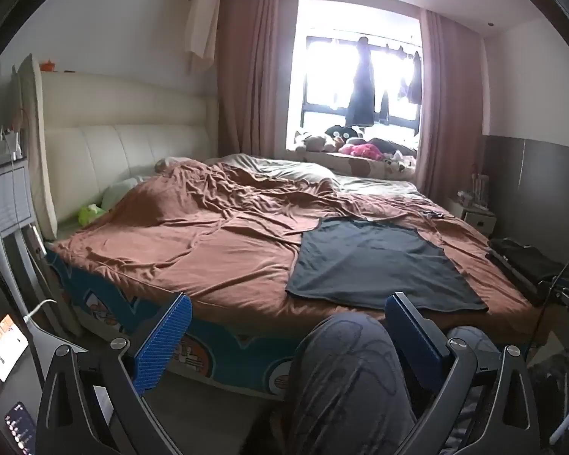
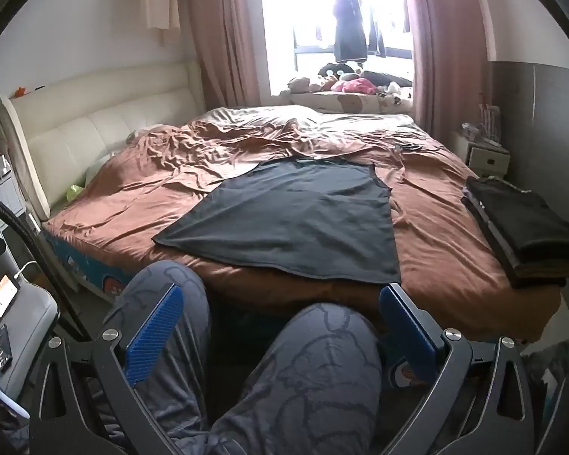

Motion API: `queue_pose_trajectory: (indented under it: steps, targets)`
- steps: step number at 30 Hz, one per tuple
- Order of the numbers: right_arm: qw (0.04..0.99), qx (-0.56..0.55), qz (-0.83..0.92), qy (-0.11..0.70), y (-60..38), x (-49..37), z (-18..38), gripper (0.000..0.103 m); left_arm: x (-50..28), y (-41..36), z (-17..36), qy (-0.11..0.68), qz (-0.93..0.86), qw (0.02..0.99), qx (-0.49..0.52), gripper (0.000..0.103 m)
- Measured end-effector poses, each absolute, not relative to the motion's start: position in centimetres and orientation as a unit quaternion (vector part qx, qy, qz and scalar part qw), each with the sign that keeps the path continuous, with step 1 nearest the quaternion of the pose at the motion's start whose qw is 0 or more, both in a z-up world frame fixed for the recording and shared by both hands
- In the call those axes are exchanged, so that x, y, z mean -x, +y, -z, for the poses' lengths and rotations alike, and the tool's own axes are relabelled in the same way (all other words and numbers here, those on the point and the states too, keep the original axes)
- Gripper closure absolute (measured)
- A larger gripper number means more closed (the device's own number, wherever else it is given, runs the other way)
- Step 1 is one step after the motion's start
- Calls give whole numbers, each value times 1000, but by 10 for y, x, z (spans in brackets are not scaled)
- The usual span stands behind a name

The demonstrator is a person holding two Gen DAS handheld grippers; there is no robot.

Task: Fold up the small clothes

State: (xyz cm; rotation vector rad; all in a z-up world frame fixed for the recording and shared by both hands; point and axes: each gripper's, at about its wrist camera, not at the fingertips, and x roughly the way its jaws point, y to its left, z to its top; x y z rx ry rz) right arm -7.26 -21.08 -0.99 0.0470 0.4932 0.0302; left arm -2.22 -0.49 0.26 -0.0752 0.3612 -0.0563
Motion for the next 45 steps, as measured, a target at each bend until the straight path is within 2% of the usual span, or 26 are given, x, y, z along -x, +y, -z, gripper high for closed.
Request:
queue_pose_trajectory:
  steps: [24, 34, 39, 45]
  targets:
    - [977, -31, -8, 209, -209, 93, 4, 0, 40, -6, -3, 165, 35, 985, 39, 0]
    - [968, 18, 19, 248, -210, 96, -3, 0, 45, -1, -5, 162, 36, 985, 51, 0]
    - [965, 4, 22, 262, -213, 96, -10, 0, 41, 3, -7, 164, 39, 984, 65, 0]
    - [968, 9, 46, 245, -217, 98, -27, 0, 36, 8, -6, 164, 43, 982, 78, 0]
